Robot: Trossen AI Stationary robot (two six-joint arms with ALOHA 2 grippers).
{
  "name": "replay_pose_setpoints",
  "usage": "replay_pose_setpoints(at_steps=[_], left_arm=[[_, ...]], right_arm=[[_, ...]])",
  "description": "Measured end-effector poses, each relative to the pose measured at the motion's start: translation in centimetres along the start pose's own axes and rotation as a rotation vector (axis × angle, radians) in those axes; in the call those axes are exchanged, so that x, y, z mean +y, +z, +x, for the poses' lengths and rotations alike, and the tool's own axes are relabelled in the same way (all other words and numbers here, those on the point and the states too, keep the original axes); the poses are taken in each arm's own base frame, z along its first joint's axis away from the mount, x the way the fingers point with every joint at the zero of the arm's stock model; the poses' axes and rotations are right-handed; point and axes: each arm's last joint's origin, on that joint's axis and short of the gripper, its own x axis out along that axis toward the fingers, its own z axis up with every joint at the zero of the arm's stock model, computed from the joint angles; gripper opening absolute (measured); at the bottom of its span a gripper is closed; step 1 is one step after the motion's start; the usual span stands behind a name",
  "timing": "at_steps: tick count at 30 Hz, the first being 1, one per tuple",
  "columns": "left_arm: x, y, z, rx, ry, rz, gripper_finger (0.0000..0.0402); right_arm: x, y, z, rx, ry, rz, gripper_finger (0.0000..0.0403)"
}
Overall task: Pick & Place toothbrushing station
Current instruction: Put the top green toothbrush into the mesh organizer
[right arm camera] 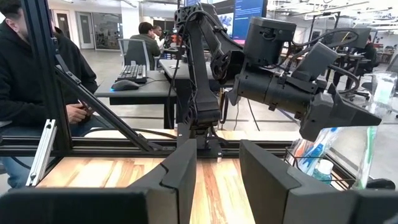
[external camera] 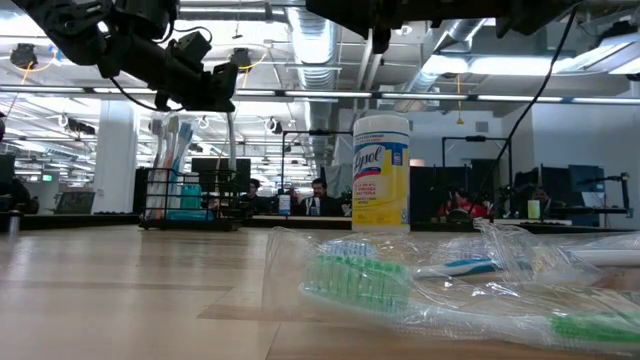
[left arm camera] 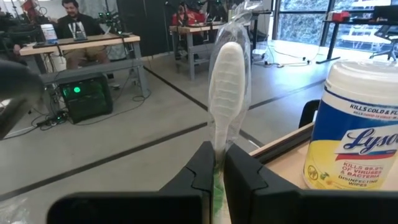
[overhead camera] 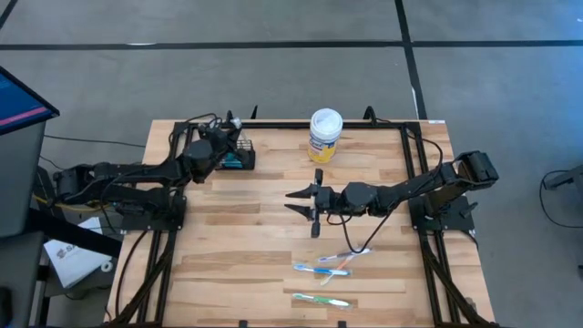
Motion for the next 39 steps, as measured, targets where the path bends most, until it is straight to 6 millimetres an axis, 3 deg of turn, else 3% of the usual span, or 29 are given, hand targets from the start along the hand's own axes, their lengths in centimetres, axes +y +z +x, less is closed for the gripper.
replay_pose_setpoints(at_steps=[13,26,39], left_arm=[[-0.3,-0.7,0.4,0.036,-0.005,0.011,0.0006],[-1.1,-2.9,1.5,0.124,0.007,0.059,0.0012],[-1.1,-3.1,1.6,0.128,0.007,0.062,0.0018]], right_arm=[[0.0,0.0,0.0,0.000,0.000,0.000,0.0113],[0.0,0.0,0.0,0.000,0.000,0.000,0.0113],[0.0,0.0,0.0,0.001,0.000,-0.001,0.0113]])
